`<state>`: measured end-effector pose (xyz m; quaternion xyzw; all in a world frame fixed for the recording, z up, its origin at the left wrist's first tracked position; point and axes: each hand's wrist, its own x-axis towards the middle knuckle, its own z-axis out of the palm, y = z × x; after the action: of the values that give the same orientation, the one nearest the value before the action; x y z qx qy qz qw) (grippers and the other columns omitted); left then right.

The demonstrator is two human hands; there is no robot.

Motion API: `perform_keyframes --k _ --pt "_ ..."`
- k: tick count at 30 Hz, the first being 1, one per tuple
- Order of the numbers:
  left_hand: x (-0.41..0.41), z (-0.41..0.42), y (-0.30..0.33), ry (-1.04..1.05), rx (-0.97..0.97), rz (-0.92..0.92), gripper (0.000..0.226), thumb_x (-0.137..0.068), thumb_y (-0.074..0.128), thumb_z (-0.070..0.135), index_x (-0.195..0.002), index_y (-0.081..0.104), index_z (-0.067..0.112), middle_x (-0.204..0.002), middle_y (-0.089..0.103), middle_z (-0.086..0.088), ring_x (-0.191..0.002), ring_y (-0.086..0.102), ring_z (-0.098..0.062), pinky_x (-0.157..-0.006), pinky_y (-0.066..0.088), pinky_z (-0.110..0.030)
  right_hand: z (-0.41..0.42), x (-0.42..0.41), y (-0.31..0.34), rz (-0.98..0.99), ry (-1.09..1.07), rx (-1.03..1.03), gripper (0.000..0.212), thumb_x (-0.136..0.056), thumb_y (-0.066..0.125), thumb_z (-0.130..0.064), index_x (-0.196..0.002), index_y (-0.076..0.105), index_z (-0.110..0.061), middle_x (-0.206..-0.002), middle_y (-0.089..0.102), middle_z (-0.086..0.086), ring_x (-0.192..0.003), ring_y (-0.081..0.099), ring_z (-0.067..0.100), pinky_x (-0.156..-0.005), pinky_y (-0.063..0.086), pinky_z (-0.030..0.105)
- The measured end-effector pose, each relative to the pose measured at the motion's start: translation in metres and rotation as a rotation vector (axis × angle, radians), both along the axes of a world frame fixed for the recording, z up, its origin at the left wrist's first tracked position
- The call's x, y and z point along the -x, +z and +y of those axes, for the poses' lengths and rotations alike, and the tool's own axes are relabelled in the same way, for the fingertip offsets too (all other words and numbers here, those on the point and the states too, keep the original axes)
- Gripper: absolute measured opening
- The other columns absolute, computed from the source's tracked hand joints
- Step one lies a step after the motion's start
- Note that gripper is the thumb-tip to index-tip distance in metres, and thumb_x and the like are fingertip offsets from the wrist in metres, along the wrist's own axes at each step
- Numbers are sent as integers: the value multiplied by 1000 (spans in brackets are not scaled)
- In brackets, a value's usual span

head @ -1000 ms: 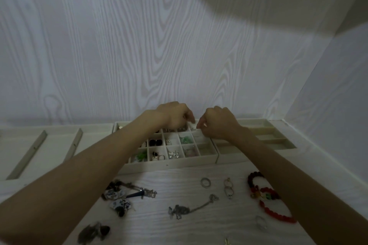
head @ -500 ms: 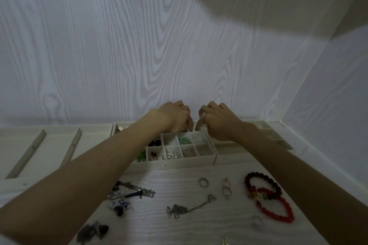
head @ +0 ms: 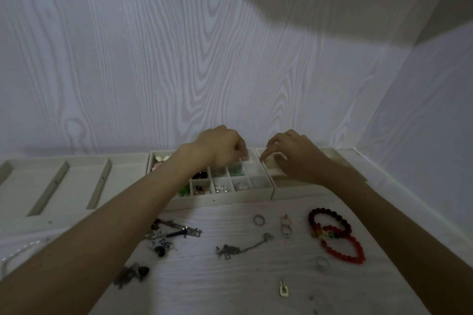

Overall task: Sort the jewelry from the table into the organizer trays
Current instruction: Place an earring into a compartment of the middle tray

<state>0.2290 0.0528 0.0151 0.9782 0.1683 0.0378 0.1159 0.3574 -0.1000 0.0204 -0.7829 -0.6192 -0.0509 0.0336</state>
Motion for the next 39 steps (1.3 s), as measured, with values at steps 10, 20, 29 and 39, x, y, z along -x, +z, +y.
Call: perform_keyframes --k 10,20,29,39 --pt "54 -111 -14 -307 315 114 24 -92 56 22 -110 69 31 -104 67 15 -97 61 -8 -92 49 -35 -136 67 -11 365 -126 73 13 -89 61 -25 -97 70 -31 -86 64 -13 -79 60 2 -76 50 20" --pt "60 -161 -32 -395 323 139 33 -80 74 34 -112 67 31 -106 64 12 -88 59 -8 -78 47 -24 -183 101 -22 433 -303 242 31 -76 70 -50 -97 63 -29 -88 60 -12 -83 59 6 -79 49 24" --pt "58 -156 -39 -425 361 160 27 -79 75 26 -106 71 27 -100 65 15 -85 57 -6 -76 46 -24 -179 94 -20 502 -213 212 12 -86 67 -20 -95 75 -18 -93 72 -4 -67 57 -7 -66 46 5" --pt "55 -115 2 -320 618 -208 19 -83 71 11 -102 73 11 -93 74 -1 -79 68 0 -75 51 -16 -134 81 39 695 -256 -105 10 -83 67 -8 -89 75 -9 -75 73 3 -66 69 6 -60 52 12"
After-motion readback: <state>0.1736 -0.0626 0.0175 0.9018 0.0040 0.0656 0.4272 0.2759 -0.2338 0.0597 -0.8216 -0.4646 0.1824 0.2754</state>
